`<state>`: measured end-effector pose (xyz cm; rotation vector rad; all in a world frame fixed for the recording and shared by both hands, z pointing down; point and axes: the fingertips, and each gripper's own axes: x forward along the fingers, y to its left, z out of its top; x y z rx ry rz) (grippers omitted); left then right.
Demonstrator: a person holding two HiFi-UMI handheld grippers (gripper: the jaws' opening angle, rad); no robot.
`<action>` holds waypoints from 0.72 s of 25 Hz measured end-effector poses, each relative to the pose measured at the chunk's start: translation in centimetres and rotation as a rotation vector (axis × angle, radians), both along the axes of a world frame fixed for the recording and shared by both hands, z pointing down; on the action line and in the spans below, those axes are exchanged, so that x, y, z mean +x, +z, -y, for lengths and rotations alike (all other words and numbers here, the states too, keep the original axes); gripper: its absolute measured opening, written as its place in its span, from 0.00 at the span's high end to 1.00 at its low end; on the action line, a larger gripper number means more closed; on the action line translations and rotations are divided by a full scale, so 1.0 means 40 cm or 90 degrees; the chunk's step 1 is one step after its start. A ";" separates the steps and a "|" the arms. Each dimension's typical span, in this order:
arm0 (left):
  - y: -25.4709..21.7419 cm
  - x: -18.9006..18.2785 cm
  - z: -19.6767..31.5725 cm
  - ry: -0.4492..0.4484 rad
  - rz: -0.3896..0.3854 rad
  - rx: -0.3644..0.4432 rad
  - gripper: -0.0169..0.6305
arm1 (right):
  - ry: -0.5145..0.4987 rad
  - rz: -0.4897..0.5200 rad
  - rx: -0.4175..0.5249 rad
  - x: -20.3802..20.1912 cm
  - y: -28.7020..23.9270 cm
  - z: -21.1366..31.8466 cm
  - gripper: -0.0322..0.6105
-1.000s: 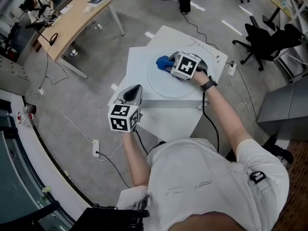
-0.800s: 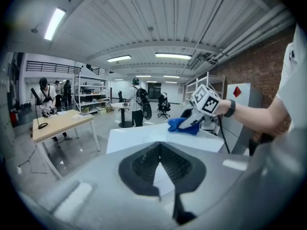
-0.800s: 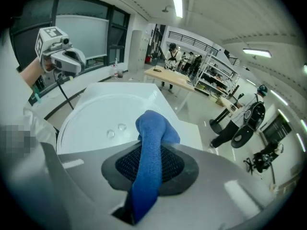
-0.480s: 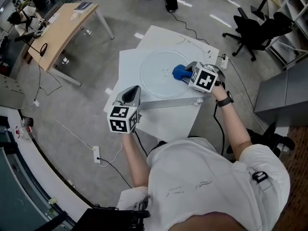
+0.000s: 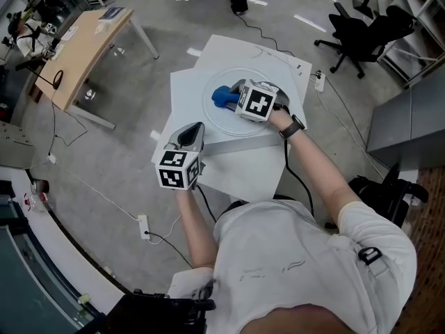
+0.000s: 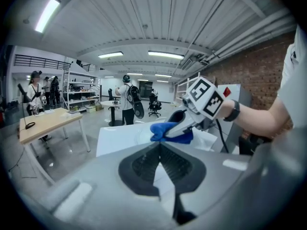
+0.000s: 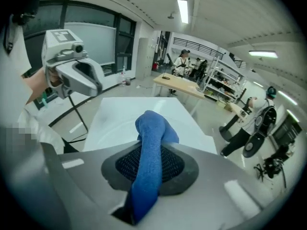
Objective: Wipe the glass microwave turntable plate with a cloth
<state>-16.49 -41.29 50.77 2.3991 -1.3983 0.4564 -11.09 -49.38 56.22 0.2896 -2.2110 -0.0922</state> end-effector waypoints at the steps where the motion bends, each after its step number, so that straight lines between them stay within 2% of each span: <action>1: 0.008 0.010 -0.003 0.008 -0.002 -0.002 0.97 | 0.025 -0.007 0.025 0.020 0.003 0.032 0.84; 4: 0.024 0.024 -0.003 0.040 -0.004 -0.013 0.97 | 0.102 -0.014 0.065 0.098 0.005 0.099 0.84; 9: 0.040 0.012 -0.014 0.075 -0.024 -0.029 0.97 | 0.196 -0.002 -0.006 0.222 0.019 0.012 0.84; 12: 0.050 0.005 -0.016 0.090 -0.042 -0.029 0.97 | 0.194 0.000 -0.008 0.206 0.009 -0.068 0.84; 18: 0.073 0.020 -0.029 0.123 -0.086 -0.027 0.97 | 0.114 0.010 0.007 0.038 -0.001 -0.146 0.84</action>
